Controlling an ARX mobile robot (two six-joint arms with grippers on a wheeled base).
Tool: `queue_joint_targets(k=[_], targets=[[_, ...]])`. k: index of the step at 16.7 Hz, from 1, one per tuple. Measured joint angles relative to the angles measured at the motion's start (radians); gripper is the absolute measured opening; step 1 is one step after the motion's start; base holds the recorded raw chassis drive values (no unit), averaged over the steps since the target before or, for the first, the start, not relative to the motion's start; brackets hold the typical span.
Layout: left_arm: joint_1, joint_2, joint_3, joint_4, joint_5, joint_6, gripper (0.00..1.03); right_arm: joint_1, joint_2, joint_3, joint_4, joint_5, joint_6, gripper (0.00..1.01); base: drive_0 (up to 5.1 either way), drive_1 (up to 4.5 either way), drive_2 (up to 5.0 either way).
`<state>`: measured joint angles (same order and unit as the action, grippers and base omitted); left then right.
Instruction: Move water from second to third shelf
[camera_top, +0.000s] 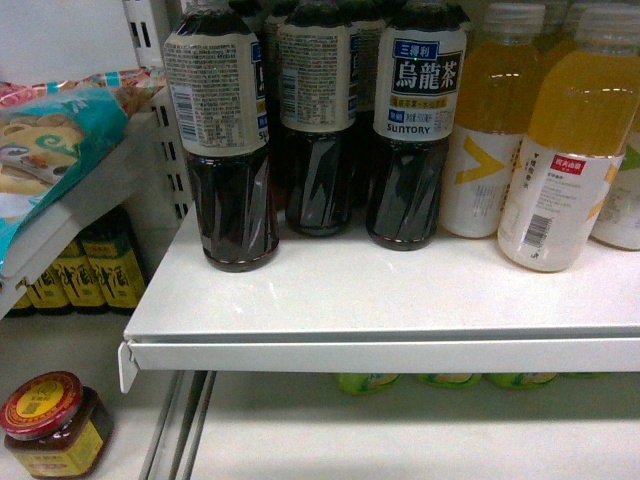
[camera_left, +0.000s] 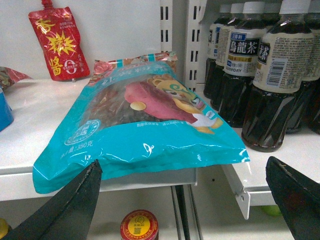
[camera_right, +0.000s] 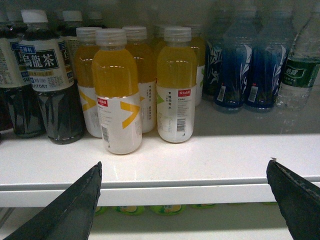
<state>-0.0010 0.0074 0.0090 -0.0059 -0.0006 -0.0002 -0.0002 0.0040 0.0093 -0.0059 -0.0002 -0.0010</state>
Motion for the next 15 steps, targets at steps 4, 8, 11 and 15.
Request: queue_joint_targets(k=[4, 8, 11, 15], targets=[[0.0, 0.0, 0.0, 0.0, 0.0, 0.0, 0.98, 0.0, 0.0, 0.0, 0.001, 0.0, 0.0, 0.98, 0.0, 0.0, 0.0], [0.0, 0.0, 0.0, 0.0, 0.0, 0.0, 0.98, 0.0, 0.0, 0.0, 0.0, 0.0, 0.0, 0.98, 0.0, 0.0, 0.0], [0.0, 0.0, 0.0, 0.0, 0.0, 0.0, 0.98, 0.0, 0.0, 0.0, 0.001, 0.0, 0.0, 0.98, 0.0, 0.0, 0.0], [0.0, 0.0, 0.0, 0.0, 0.0, 0.0, 0.98, 0.0, 0.0, 0.0, 0.001, 0.0, 0.0, 0.98, 0.0, 0.0, 0.0]])
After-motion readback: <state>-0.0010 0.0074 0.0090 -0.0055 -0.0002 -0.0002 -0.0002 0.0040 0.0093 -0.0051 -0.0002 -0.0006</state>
